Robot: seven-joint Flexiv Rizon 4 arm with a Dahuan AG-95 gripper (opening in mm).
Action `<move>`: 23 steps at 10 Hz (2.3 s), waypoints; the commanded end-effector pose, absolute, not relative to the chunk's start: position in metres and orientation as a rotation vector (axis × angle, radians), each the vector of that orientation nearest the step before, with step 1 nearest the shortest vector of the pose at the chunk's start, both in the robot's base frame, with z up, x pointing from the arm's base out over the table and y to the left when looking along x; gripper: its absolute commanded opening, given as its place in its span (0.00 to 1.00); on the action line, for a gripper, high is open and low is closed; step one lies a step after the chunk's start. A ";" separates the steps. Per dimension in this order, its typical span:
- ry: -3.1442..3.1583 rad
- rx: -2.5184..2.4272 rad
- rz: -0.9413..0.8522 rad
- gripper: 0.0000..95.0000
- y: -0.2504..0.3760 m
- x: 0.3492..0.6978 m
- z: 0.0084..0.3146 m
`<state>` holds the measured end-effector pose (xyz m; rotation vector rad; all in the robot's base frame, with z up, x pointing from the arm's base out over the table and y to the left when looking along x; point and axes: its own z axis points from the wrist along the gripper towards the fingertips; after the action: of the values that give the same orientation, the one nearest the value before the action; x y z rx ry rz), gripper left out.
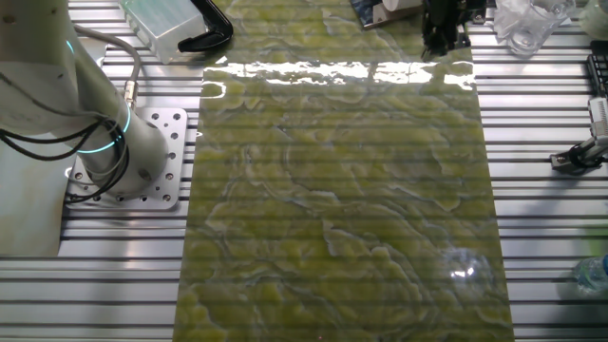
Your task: Take the roll of paper down from the shelf
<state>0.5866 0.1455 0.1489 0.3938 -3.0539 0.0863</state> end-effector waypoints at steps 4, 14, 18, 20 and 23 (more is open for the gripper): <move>-3.080 0.470 0.088 0.40 0.192 0.617 0.152; -3.103 0.436 0.077 0.40 0.237 0.662 0.172; -3.104 0.661 -0.009 0.40 0.237 0.662 0.172; -3.106 0.662 -0.037 0.40 0.237 0.662 0.172; -3.112 0.578 -0.024 0.60 0.252 0.655 0.175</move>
<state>0.6552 0.2503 0.1746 0.6923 -3.1033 -0.0729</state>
